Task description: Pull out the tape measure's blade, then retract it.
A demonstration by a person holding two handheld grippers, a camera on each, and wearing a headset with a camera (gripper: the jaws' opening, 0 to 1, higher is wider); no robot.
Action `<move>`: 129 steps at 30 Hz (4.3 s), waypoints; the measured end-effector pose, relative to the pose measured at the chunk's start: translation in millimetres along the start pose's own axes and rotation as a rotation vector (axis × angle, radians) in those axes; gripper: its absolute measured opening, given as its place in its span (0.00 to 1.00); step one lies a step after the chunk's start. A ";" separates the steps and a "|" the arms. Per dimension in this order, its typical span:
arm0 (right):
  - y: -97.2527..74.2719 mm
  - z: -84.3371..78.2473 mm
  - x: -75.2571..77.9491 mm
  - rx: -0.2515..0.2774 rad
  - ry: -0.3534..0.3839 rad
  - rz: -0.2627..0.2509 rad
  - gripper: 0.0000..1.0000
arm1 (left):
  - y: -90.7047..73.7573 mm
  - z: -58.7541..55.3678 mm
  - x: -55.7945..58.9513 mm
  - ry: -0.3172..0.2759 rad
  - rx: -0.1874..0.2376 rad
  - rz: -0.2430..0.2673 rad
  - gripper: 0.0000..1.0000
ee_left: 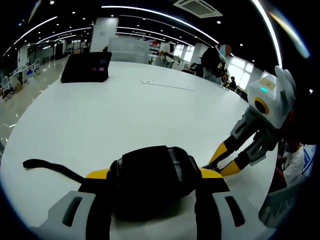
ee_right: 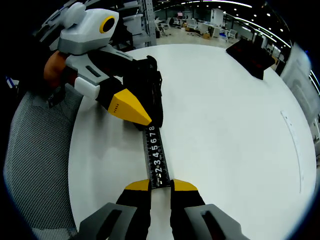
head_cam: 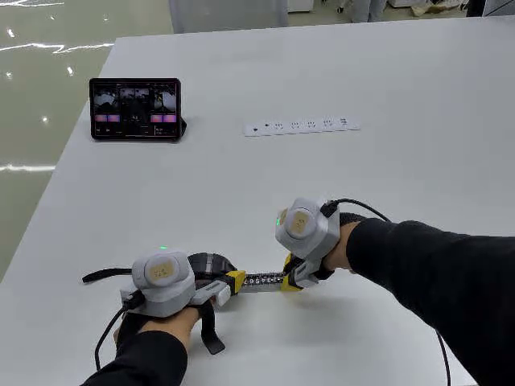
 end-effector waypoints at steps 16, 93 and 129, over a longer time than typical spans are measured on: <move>4.8 7.0 0.2 0.008 -0.012 -0.003 0.11 | -0.7 0.6 -0.3 -0.011 -0.006 -0.006 0.63; 20.9 35.8 1.6 0.076 -0.012 -0.021 0.11 | -0.6 1.6 -2.7 -0.036 -0.008 -0.021 0.62; 33.2 53.9 2.8 0.121 -0.031 -0.021 0.10 | -1.7 1.8 -2.6 -0.050 -0.008 -0.023 0.62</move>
Point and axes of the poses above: the centre of the closed fingertips' face, and the gripper's own axes: y roughly forward along the fingers, x roughly to its right, z roughly out of its top, the point moved 8 cm from there along -y, roughly backward along the fingers, and after that the axes turned 15 degrees about -y, right-handed, at the moved point
